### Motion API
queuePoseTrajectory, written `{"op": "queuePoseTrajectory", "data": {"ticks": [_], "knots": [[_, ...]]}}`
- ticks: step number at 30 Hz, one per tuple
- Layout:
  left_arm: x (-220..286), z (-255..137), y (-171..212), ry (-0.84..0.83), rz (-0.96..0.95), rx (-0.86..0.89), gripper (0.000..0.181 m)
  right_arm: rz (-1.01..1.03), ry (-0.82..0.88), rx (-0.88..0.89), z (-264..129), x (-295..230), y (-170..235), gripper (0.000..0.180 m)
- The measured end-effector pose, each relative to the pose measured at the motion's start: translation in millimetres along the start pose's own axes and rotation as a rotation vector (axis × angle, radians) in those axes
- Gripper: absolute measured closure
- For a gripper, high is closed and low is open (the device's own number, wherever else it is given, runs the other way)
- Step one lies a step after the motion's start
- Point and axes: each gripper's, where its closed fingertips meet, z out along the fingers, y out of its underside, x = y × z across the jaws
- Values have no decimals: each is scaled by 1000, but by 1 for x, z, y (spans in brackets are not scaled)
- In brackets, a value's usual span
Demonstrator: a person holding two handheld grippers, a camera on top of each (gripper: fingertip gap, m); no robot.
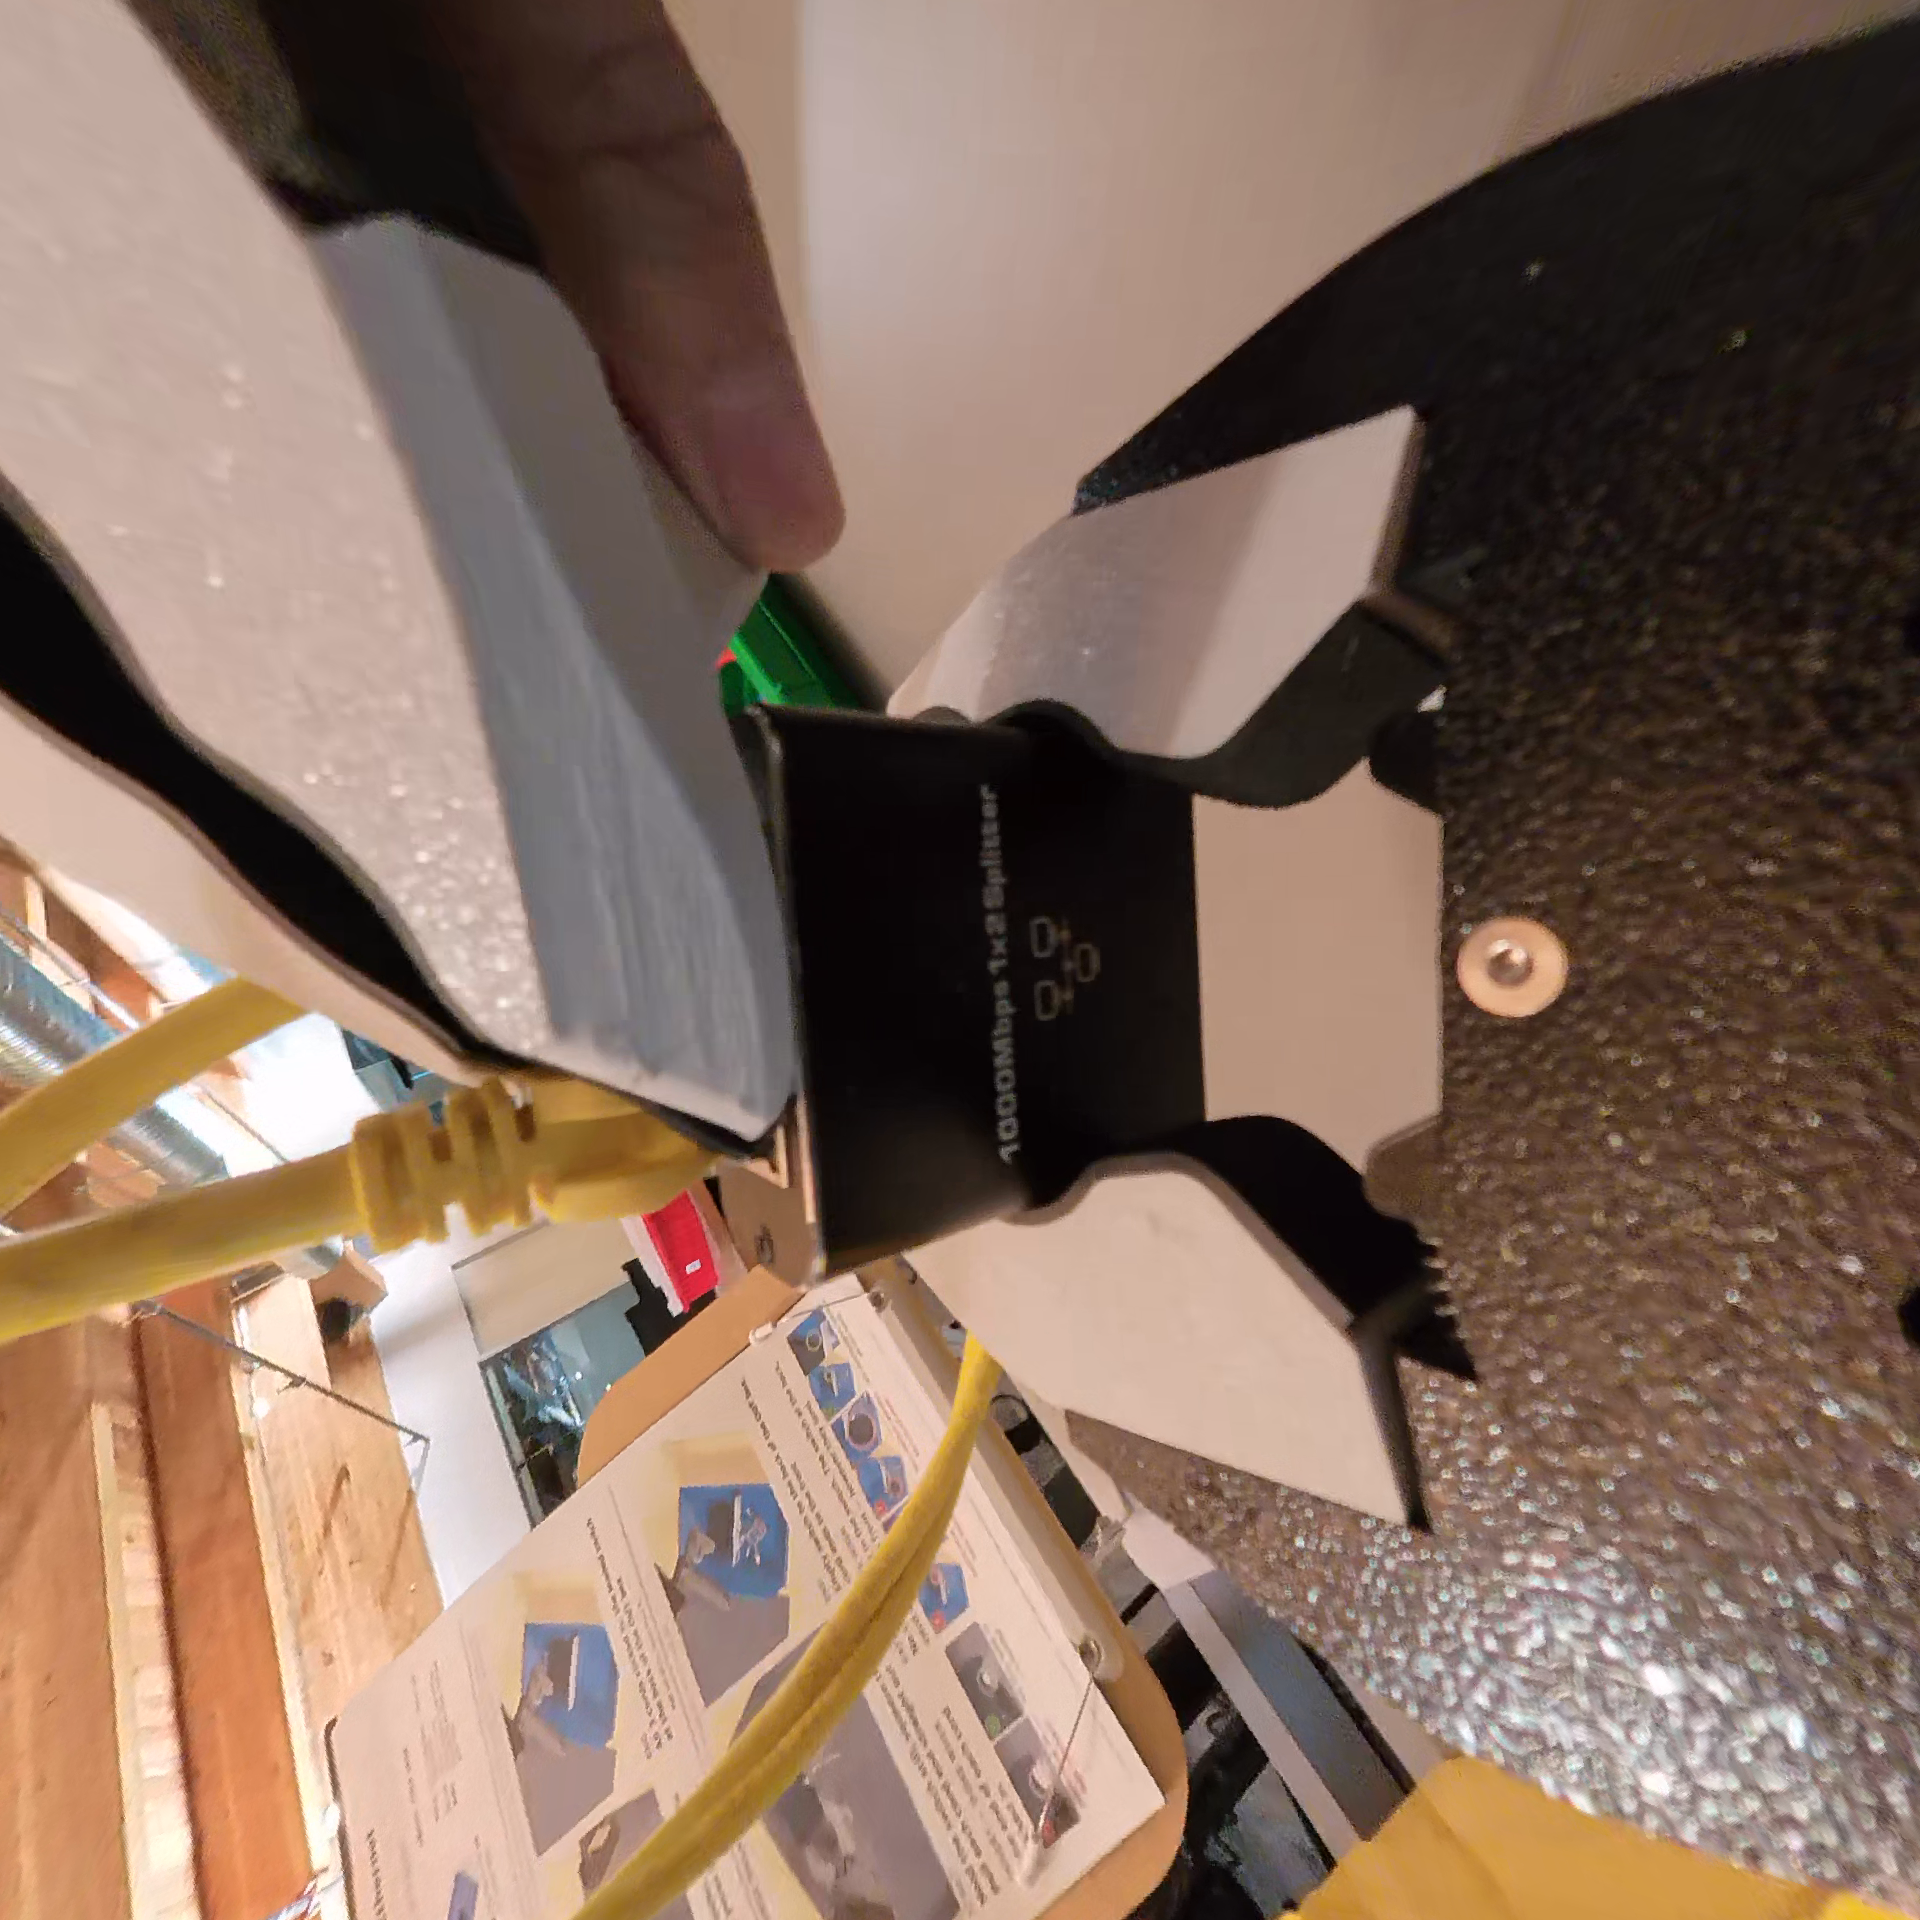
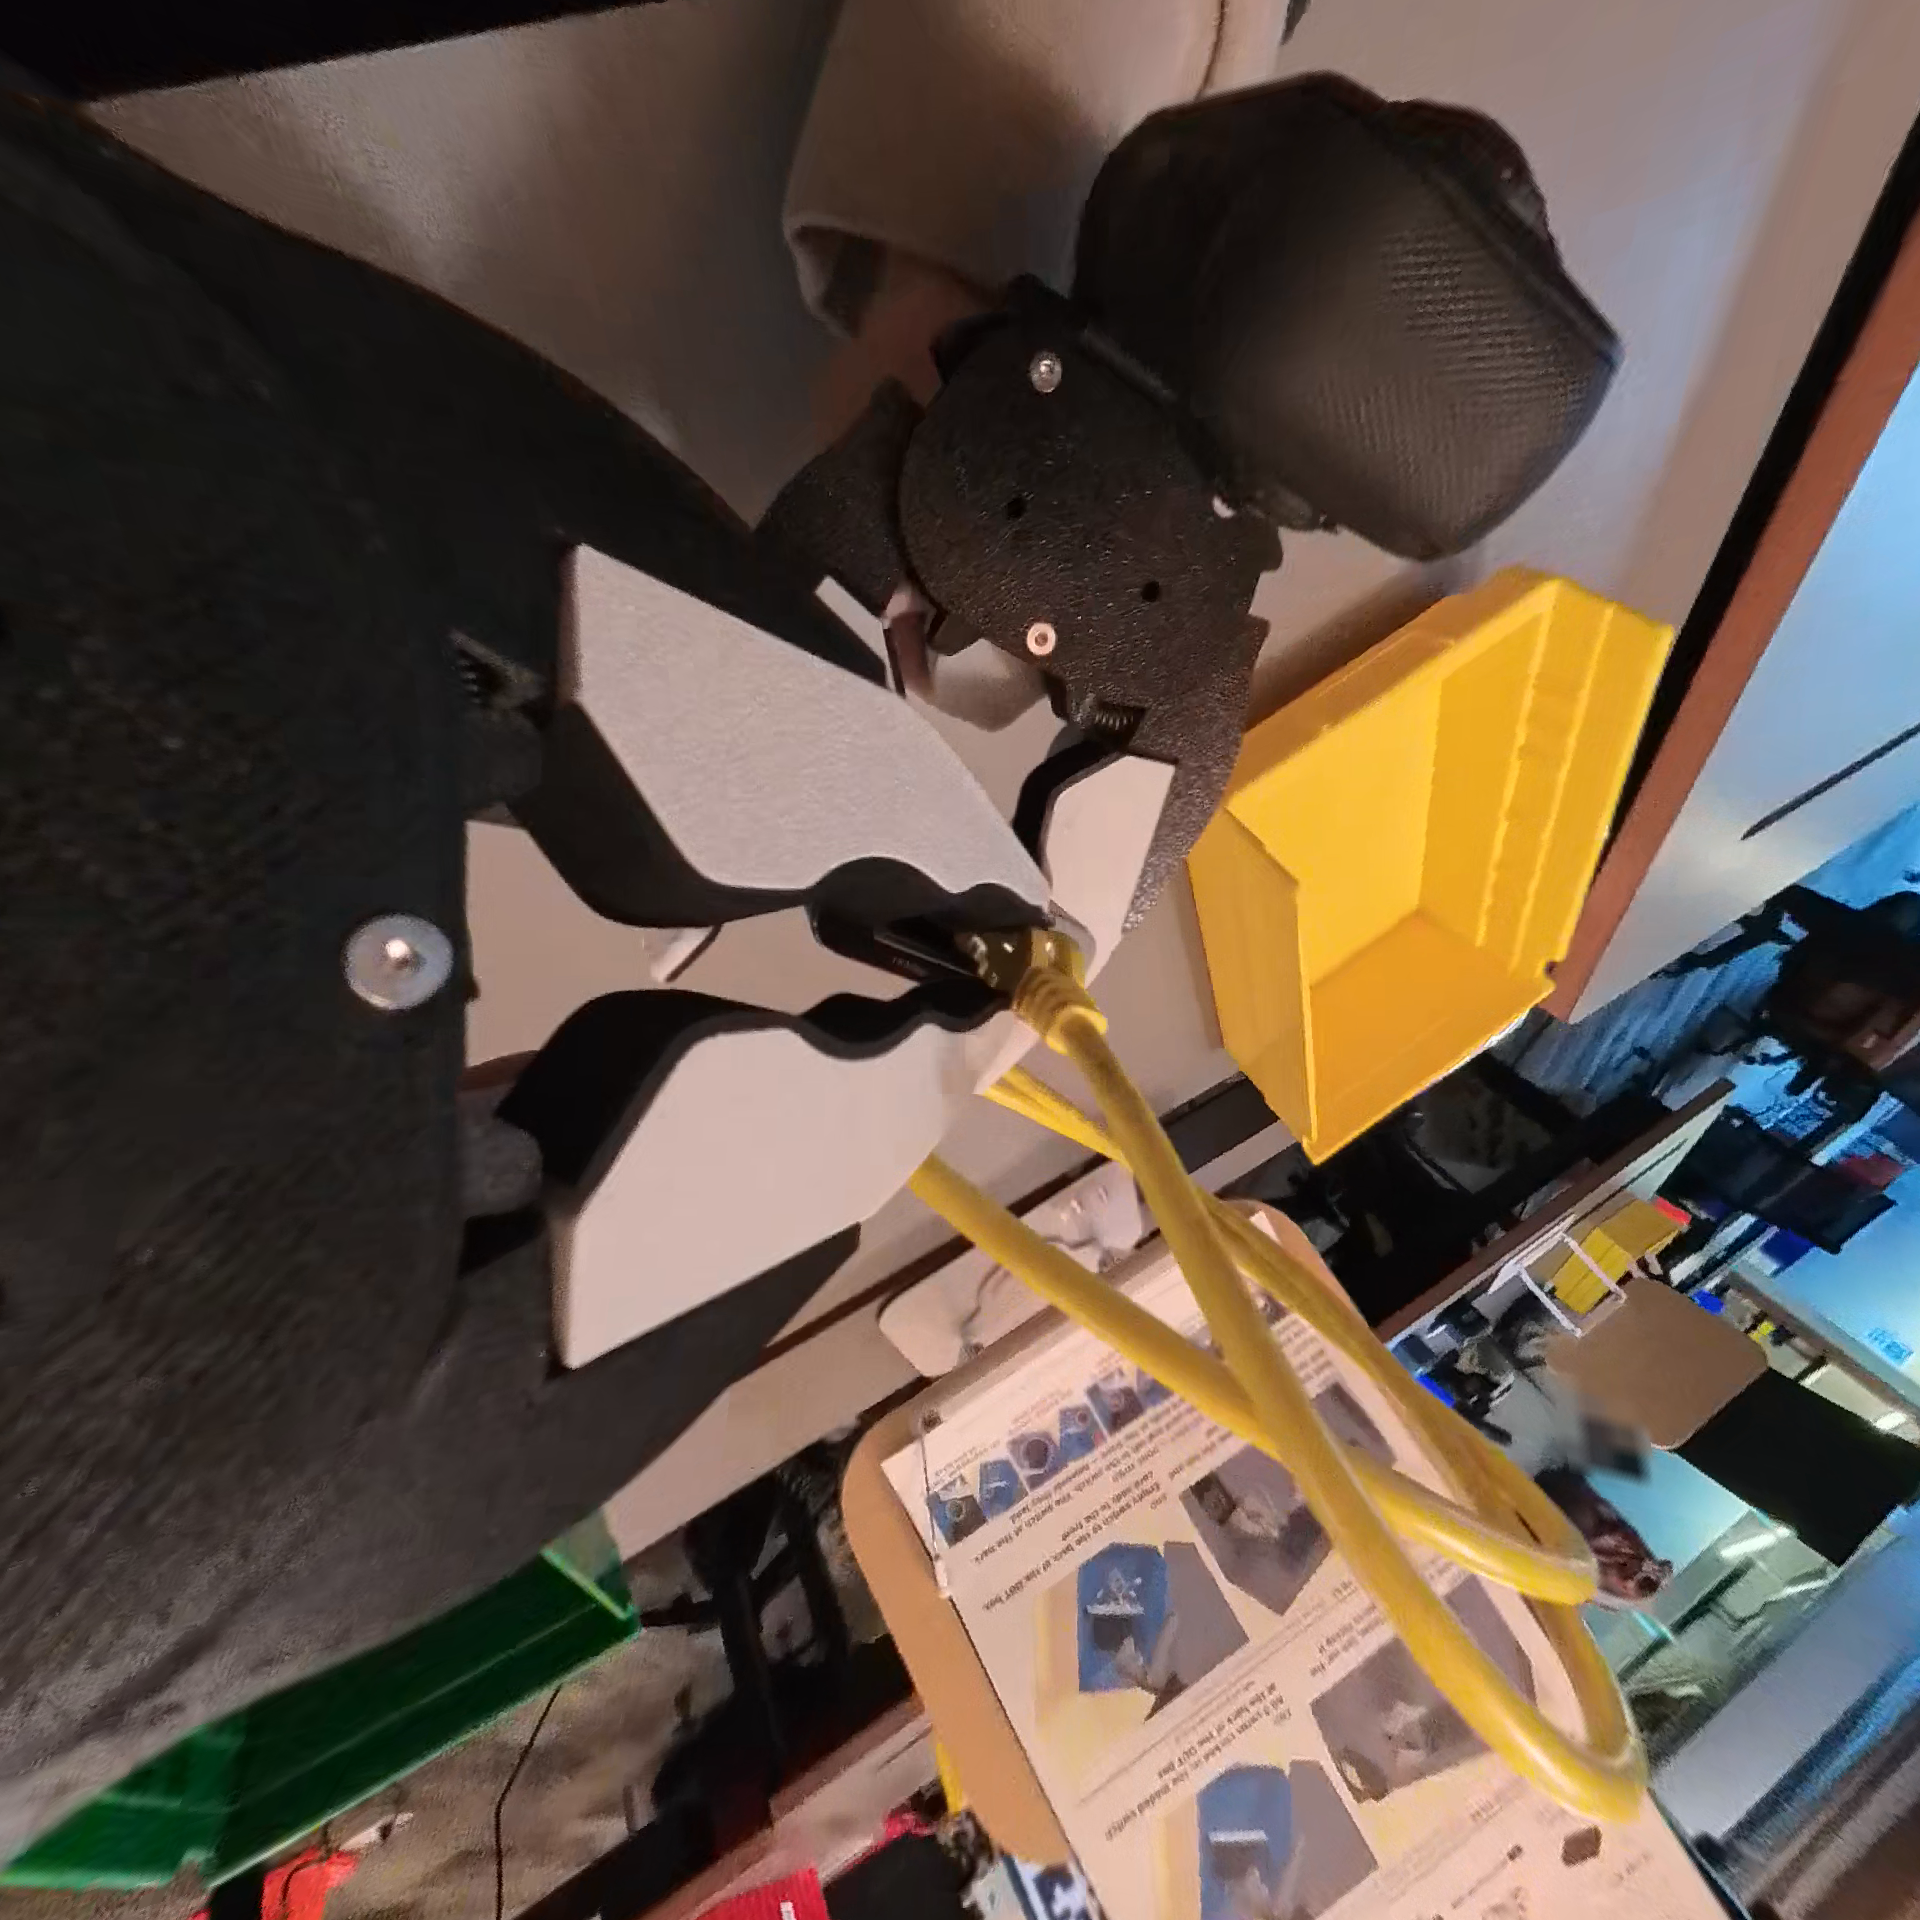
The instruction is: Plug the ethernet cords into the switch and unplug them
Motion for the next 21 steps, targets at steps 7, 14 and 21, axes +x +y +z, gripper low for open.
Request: {"op": "queuePoseTrajectory", "data": {"ticks": [7,14,21], "knots": [[15,4,6,118,-135,-7,105,-196,47,-102,4,0,9,168],[14,3,5,133,-149,6,105,-142,-3,-65,6,1,8,168],[13,4,6,130,-118,-8,105,-270,-34,-124,6,2,8,169]]}}
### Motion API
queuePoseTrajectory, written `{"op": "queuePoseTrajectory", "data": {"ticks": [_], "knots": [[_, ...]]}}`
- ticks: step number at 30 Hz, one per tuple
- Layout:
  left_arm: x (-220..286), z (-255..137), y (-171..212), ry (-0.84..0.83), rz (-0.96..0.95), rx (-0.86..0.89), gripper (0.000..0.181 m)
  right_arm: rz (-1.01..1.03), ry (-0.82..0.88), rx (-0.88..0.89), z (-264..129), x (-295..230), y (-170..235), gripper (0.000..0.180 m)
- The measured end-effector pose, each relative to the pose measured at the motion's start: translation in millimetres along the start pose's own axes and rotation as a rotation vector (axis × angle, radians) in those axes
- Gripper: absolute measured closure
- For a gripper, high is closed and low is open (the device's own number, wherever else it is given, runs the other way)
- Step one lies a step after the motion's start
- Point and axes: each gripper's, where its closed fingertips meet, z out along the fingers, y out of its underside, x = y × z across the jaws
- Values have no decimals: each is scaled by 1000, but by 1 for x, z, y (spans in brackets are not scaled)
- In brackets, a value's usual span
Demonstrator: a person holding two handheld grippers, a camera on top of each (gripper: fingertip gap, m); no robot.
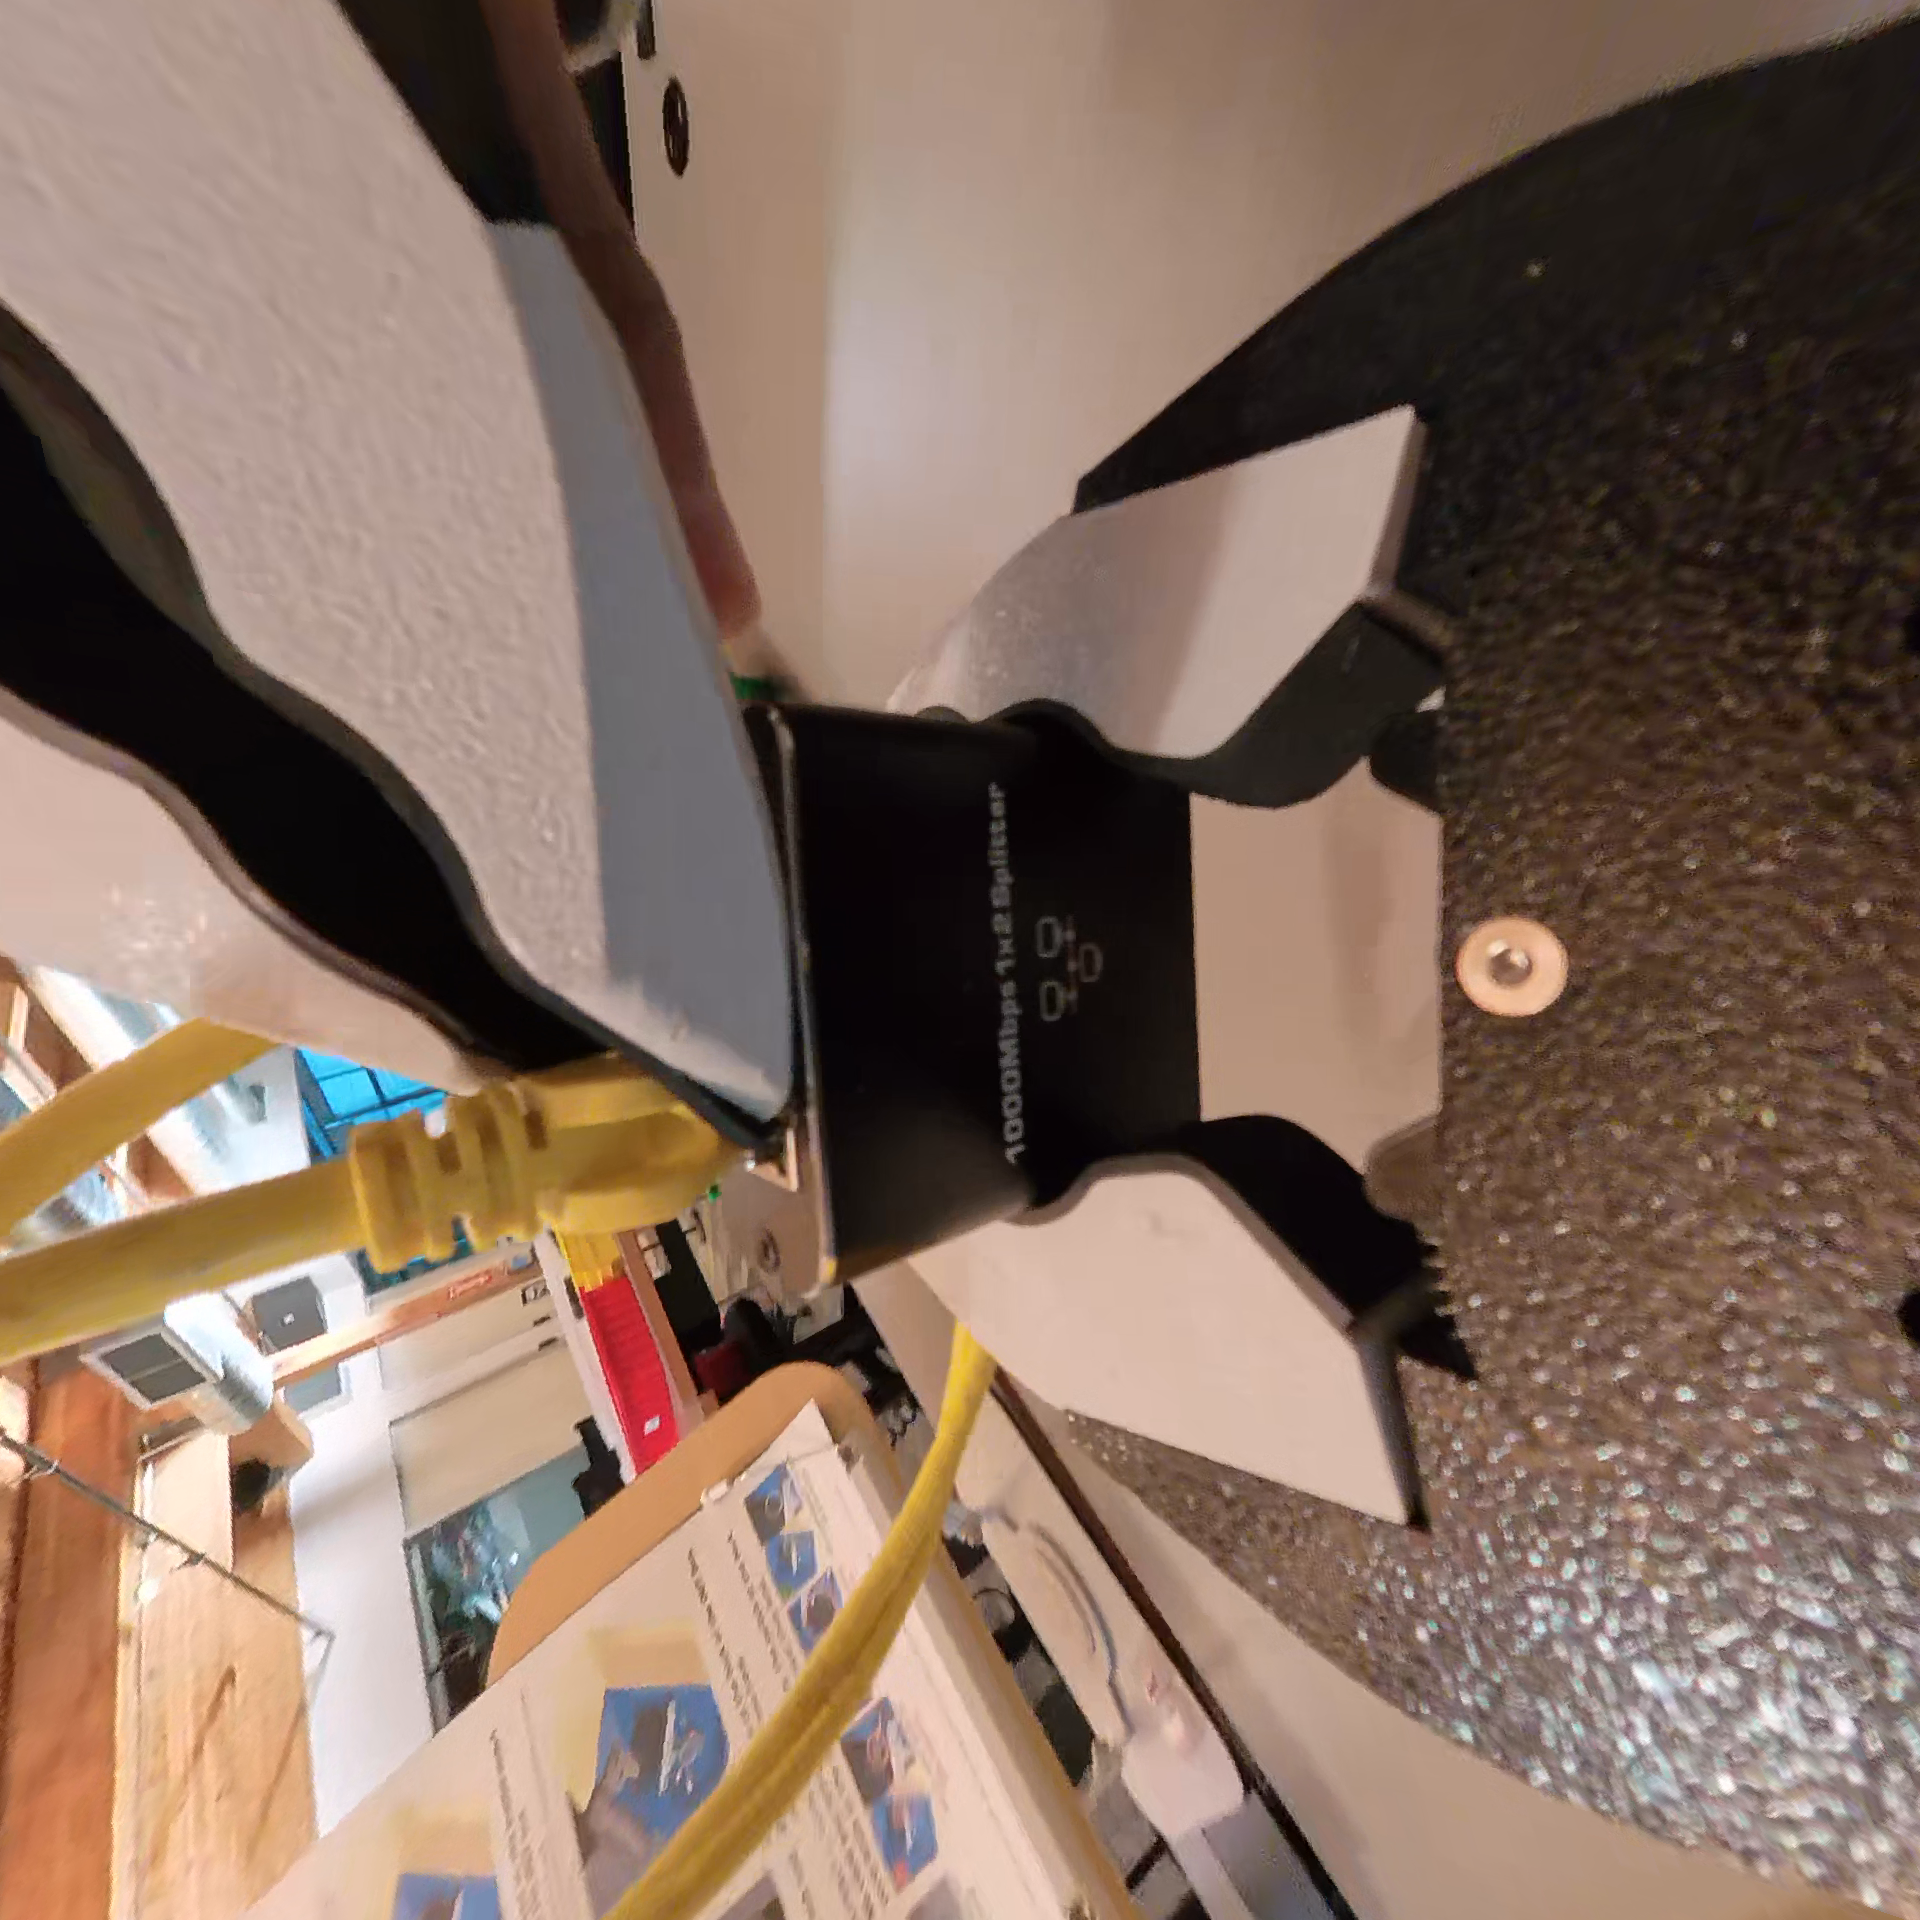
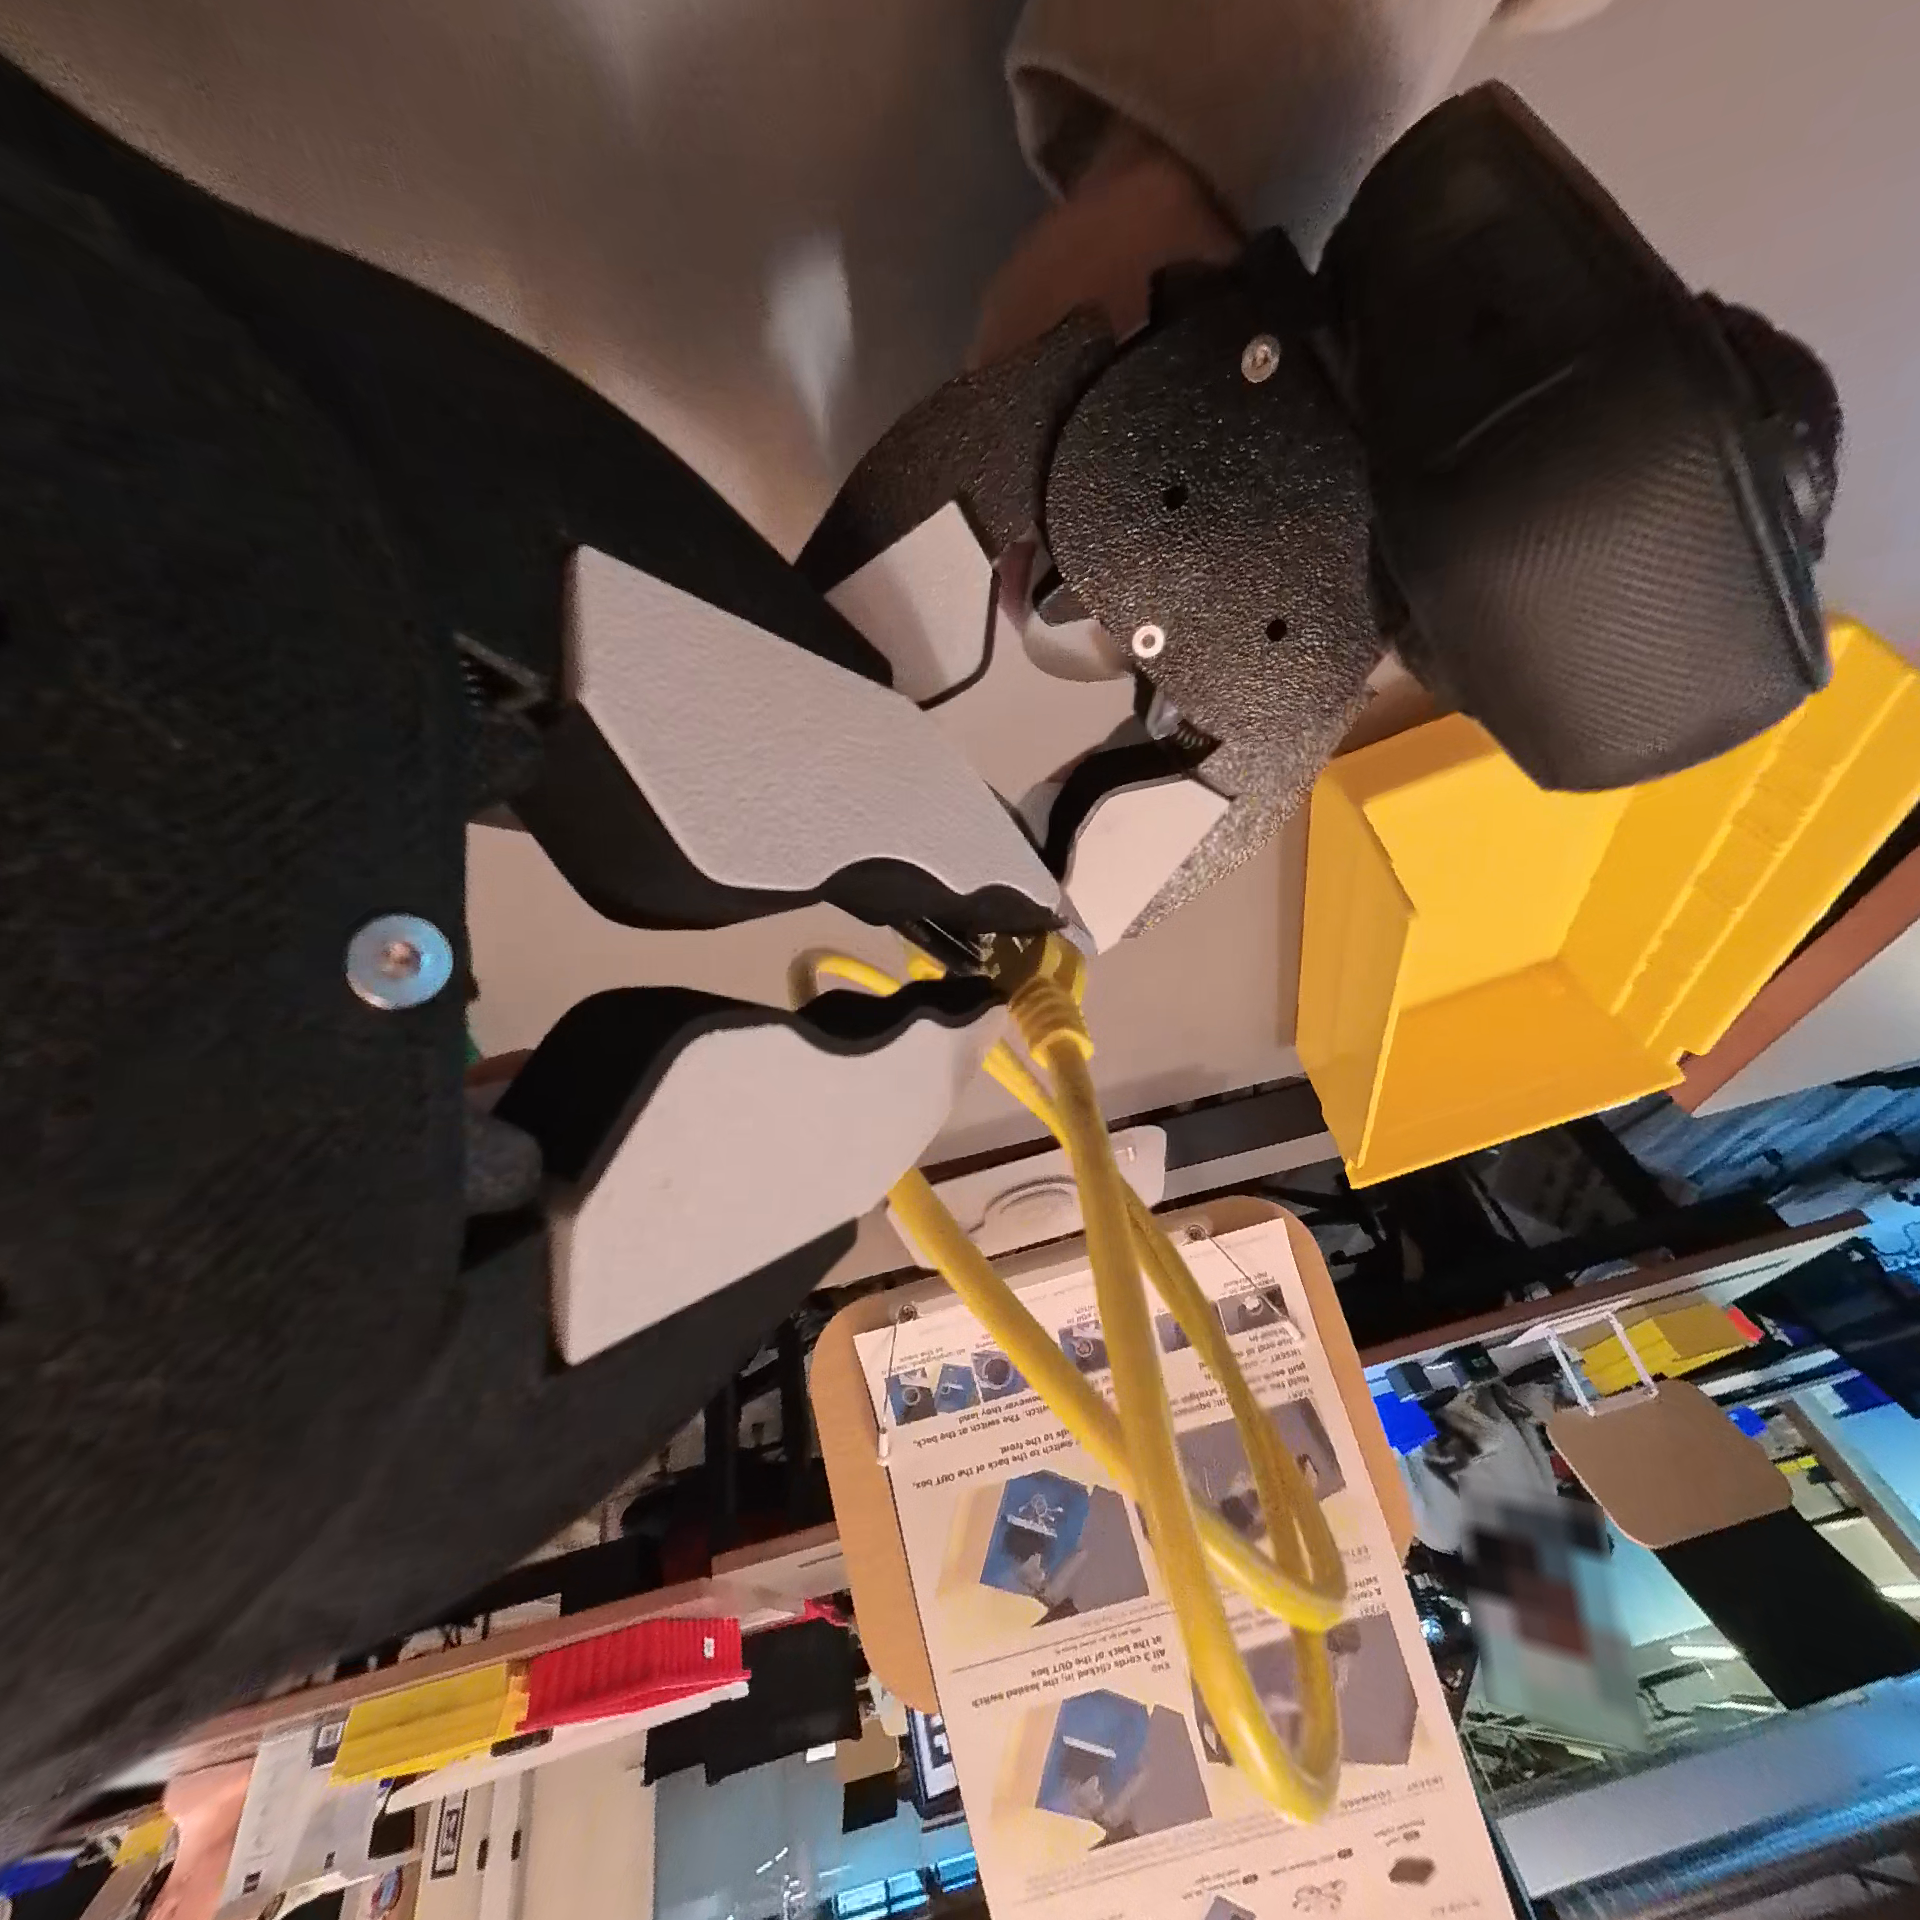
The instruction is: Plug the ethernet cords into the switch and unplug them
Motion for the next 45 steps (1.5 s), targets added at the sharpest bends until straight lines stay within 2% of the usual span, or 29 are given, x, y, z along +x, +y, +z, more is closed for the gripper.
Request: {"op": "queuePoseTrajectory", "data": {"ticks": [3,8,14,18,22,28,35,40,42,45], "knots": [[-3,-1,1,-17,11,-4,105,22,1,16,2,0,-1,169],[4,1,5,57,-64,5,105,-34,-19,-11,6,-3,2,169],[-8,-1,5,-41,28,-23,105,99,-58,75,5,-2,0,170],[3,2,8,57,-91,-13,105,8,-35,9,9,-3,4,170],[0,1,7,34,-46,-22,104,-48,-30,1,6,-1,3,169],[3,2,8,66,-86,-24,105,-61,-40,-3,7,-1,4,169],[-11,-1,11,-62,43,-53,105,212,-90,119,7,-4,3,170],[5,3,15,63,-99,-39,105,92,-63,32,11,-5,11,170],[4,3,13,54,-82,-37,104,76,-68,33,9,-5,10,171],[-2,2,11,6,-48,-29,104,158,-101,84,8,-3,5,171]]}}
